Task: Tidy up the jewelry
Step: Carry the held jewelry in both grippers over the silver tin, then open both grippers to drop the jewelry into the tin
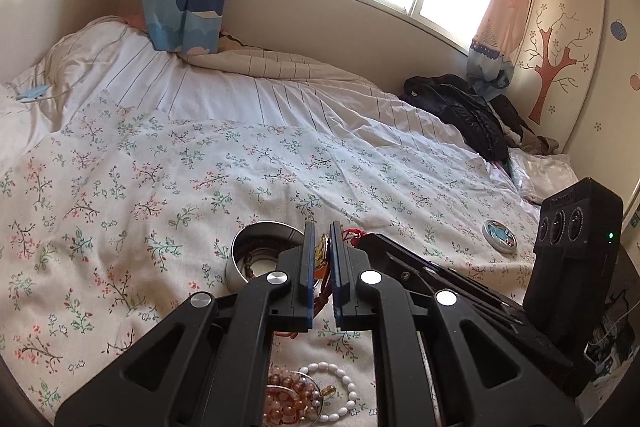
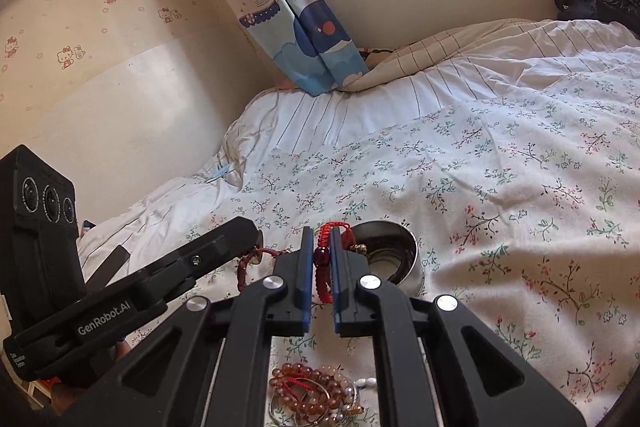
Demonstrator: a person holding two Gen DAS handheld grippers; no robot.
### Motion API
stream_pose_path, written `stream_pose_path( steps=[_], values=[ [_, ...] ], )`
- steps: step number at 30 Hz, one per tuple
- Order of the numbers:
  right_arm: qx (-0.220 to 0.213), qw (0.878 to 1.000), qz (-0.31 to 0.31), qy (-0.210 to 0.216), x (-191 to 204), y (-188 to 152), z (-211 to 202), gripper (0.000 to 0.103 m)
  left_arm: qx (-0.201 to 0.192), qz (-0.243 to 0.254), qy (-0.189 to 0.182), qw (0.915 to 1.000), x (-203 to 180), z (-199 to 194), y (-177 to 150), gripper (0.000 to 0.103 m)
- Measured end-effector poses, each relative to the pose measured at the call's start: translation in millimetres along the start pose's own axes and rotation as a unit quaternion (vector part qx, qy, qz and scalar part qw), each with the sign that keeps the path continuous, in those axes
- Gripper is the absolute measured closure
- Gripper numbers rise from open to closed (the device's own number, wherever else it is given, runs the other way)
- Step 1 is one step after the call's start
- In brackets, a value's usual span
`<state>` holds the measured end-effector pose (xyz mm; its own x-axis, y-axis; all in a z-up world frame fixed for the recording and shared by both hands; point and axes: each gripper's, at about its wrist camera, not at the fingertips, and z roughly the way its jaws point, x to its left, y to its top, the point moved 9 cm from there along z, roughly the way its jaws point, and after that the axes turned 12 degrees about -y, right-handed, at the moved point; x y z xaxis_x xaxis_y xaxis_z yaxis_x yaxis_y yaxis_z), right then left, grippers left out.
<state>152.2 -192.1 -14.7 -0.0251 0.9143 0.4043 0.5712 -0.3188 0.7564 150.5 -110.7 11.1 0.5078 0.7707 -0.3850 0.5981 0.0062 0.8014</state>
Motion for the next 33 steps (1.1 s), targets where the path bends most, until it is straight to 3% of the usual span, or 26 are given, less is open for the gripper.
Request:
stream_pose_path(
  steps=[21, 22, 24, 27, 33],
  values=[
    [0.029, 0.999, 0.010, -0.013, -18, 3, 58, 0.094, 0.001, -0.001, 0.008, 1.0000, 17, 48, 13, 0.096],
    [0.036, 0.999, 0.016, -0.019, -20, 1, 62, 0.079, 0.006, -0.004, 0.012, 0.9999, 20, 51, 12, 0.096],
    [0.043, 0.998, 0.024, -0.025, -26, -2, 67, 0.063, 0.011, -0.015, 0.017, 0.9997, 27, 55, 9, 0.093],
    [0.039, 0.998, 0.026, -0.030, -31, -1, 65, 0.063, 0.012, -0.021, 0.026, 0.9994, 36, 56, 7, 0.085],
    [0.034, 0.999, 0.031, -0.029, -33, 2, 62, 0.061, 0.017, -0.011, 0.039, 0.9990, 38, 55, 4, 0.084]
  ],
)
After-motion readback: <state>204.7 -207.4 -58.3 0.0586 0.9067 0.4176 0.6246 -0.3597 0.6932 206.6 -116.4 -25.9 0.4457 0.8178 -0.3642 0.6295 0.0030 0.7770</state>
